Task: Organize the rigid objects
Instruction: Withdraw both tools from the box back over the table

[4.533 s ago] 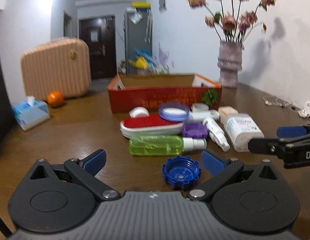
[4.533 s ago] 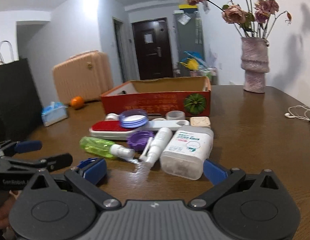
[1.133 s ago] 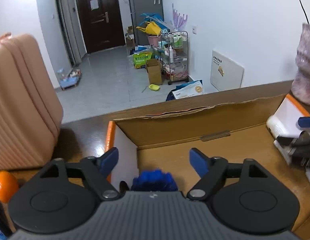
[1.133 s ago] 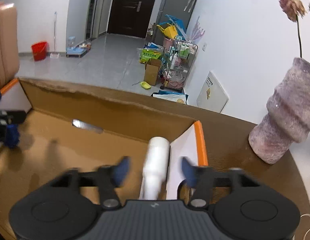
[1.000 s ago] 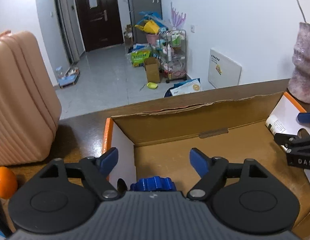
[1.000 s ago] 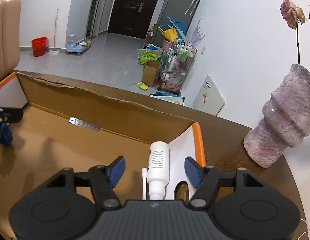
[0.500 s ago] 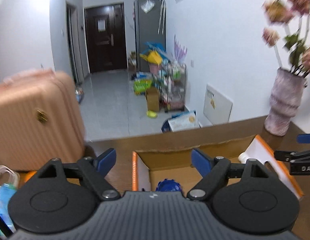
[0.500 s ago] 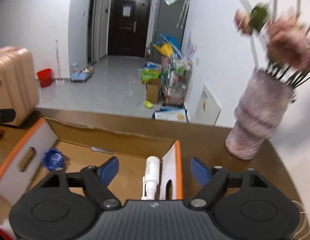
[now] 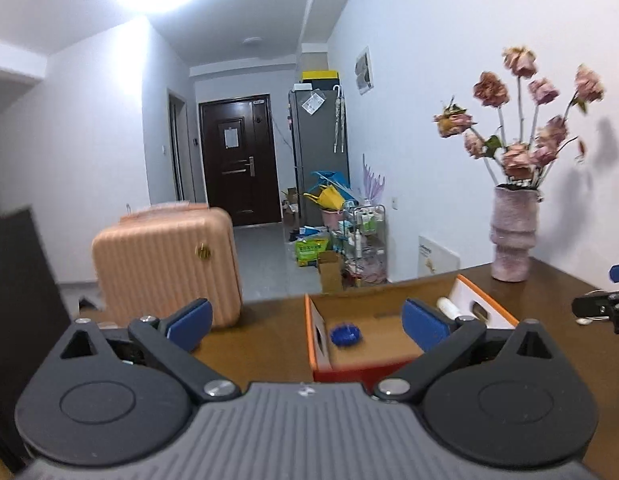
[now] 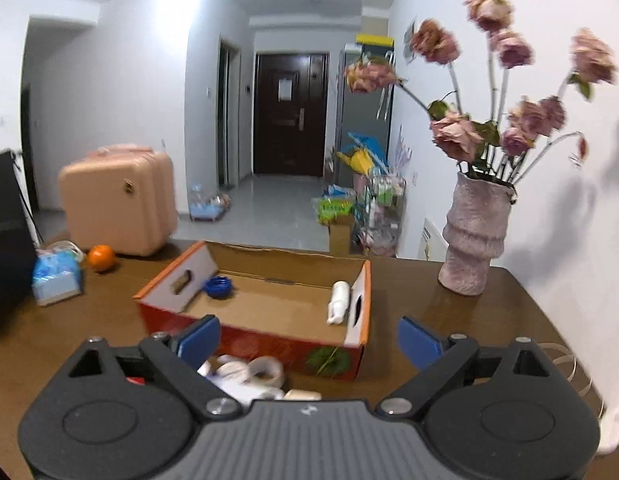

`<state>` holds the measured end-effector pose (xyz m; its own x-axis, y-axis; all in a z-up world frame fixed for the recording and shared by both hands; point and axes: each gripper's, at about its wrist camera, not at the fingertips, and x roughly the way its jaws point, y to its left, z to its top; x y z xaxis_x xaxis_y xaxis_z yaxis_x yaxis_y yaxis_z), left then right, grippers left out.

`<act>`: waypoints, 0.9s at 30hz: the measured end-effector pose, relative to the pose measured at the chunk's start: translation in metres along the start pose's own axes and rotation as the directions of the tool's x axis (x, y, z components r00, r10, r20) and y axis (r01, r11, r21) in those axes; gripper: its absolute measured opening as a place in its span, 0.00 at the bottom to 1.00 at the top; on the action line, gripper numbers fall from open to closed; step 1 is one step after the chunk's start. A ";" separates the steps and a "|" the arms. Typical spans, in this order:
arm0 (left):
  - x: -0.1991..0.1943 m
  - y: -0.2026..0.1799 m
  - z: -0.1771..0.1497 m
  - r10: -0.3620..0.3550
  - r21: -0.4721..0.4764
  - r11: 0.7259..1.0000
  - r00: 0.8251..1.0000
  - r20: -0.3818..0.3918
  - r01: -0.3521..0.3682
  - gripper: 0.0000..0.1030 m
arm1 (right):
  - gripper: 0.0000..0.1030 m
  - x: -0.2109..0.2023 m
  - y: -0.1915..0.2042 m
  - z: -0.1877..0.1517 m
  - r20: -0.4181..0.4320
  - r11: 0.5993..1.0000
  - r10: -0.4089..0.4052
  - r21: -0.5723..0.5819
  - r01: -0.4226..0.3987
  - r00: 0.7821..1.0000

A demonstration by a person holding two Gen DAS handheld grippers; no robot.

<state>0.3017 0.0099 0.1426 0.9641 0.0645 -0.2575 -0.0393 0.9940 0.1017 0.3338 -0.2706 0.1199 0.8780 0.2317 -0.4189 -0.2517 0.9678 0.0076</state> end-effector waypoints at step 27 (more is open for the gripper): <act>-0.173 -0.022 -0.200 -0.060 -0.142 0.988 0.998 -0.028 0.055 1.00 | 1.00 -0.156 0.079 -0.220 0.228 0.986 -0.007 0.166 -0.032 0.974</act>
<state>0.0838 -0.0060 -0.0073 0.9569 0.0074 -0.2902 -0.0229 0.9985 -0.0502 0.0874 -0.2522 -0.0137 0.9494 0.2414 -0.2008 -0.2086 0.9629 0.1715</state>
